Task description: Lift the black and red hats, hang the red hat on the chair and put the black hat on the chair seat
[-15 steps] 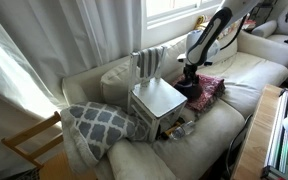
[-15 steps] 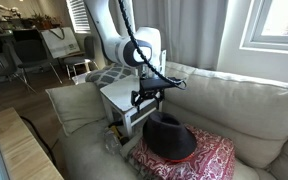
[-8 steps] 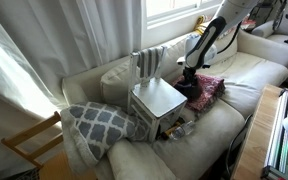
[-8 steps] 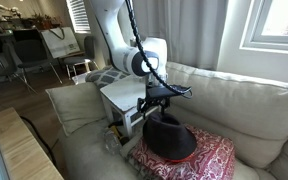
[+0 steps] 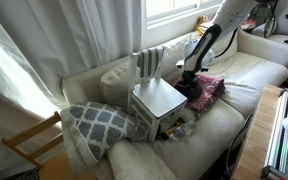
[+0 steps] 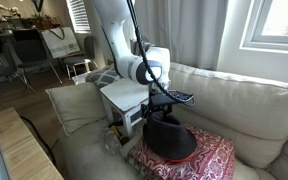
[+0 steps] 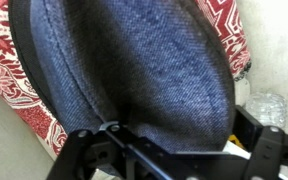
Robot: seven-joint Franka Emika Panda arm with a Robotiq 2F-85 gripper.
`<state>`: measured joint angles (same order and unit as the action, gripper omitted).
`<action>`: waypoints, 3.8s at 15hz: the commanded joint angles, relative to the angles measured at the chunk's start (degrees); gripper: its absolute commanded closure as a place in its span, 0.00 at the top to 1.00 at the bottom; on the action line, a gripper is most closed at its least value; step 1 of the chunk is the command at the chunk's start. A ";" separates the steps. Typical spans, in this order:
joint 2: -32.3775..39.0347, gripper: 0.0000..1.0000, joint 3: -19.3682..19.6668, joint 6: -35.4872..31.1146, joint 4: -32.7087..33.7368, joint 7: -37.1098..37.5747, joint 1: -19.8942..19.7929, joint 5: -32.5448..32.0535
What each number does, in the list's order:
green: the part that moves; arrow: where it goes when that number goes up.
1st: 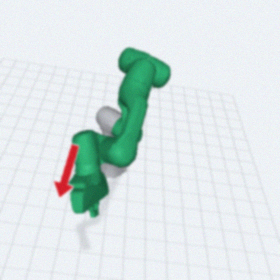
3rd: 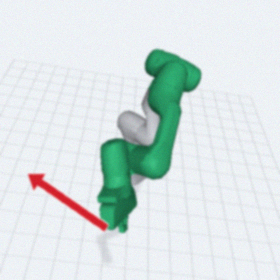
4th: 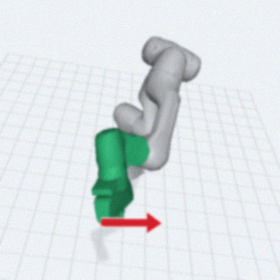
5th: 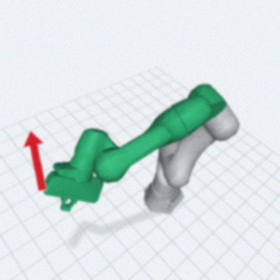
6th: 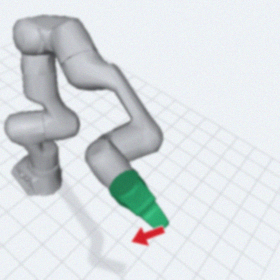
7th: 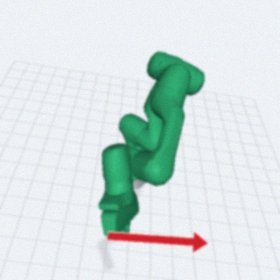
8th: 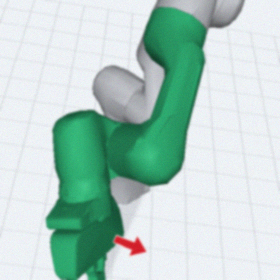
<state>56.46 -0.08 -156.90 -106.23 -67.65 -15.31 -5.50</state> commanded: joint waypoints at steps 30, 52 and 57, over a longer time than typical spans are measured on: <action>-6.39 0.02 -22.94 2.61 0.76 -17.14 -33.55 14.25; -16.39 0.02 -44.23 22.79 -4.72 -57.08 -58.02 57.01; -21.63 0.02 -37.49 30.30 -7.27 -63.34 -50.87 66.31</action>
<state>40.16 -42.92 -130.11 -110.66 -126.85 -71.18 54.92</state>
